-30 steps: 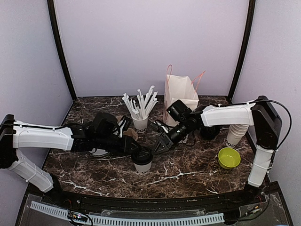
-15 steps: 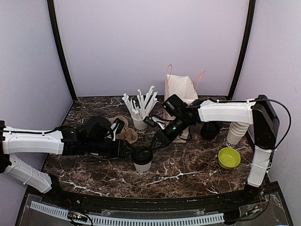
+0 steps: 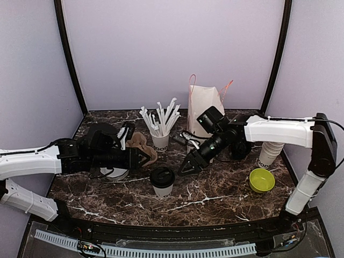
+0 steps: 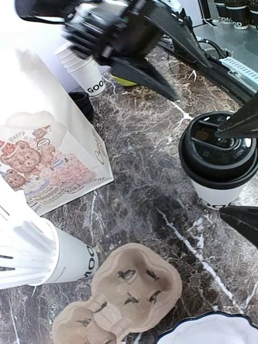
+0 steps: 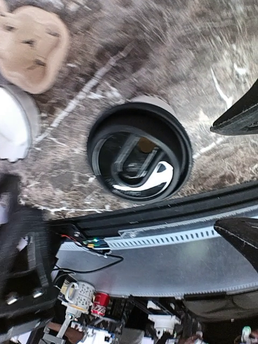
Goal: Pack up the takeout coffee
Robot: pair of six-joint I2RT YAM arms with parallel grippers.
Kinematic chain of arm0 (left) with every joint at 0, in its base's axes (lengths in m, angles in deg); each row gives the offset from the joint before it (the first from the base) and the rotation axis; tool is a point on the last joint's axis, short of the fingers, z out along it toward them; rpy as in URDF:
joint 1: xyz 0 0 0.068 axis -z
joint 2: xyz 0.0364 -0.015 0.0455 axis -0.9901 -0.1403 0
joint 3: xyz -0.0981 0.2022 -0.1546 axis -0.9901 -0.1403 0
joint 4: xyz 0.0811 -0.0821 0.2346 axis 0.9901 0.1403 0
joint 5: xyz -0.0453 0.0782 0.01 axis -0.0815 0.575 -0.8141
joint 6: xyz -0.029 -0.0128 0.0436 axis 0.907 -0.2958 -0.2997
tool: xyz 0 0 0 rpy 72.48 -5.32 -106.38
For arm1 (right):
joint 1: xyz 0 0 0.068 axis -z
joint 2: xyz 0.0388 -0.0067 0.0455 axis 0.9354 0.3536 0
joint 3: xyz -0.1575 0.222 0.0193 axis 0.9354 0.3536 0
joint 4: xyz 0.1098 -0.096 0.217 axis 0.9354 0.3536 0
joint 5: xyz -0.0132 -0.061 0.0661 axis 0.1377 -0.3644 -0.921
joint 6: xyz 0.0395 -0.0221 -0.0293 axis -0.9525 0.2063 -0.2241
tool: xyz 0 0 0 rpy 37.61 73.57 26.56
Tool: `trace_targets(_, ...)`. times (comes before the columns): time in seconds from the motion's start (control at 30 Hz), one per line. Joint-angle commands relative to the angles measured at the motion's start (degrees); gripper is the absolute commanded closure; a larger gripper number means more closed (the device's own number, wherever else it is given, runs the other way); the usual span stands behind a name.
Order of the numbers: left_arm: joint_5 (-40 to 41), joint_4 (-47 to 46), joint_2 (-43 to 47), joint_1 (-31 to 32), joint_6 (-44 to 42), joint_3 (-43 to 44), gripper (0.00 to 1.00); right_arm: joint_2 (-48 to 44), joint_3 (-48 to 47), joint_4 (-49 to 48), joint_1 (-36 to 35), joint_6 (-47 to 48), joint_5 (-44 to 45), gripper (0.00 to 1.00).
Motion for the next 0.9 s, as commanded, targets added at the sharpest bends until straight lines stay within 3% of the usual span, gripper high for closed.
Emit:
trace_targets(0.0,-0.58,-0.44,-3.08,-1.59,-3.78,3.07,0.53,0.89,4.4,-3.48,-1.46,-2.2,-4.63,0.48)
trace_targets(0.2,-4.64,-1.86,-7.81,-2.31,-4.32,4.07,0.42,3.82,2.72,-3.45,-4.06,-2.52,-3.96,0.51)
trace_targets(0.33,-6.67,-3.7,-10.07,-2.34,-3.82,3.33,0.41,6.78,-0.27,-1.48,-5.14,-2.07,-1.6,0.5)
trace_targets(0.53,-8.67,-6.16,-10.02,-2.26,-2.74,1.53,0.41,9.26,-4.35,0.96,-3.83,-1.66,7.64,0.58)
trace_targets(0.87,-7.36,-5.61,-5.73,-2.24,-0.59,-1.64,0.42,9.65,-4.51,0.24,1.06,-2.04,3.35,0.58)
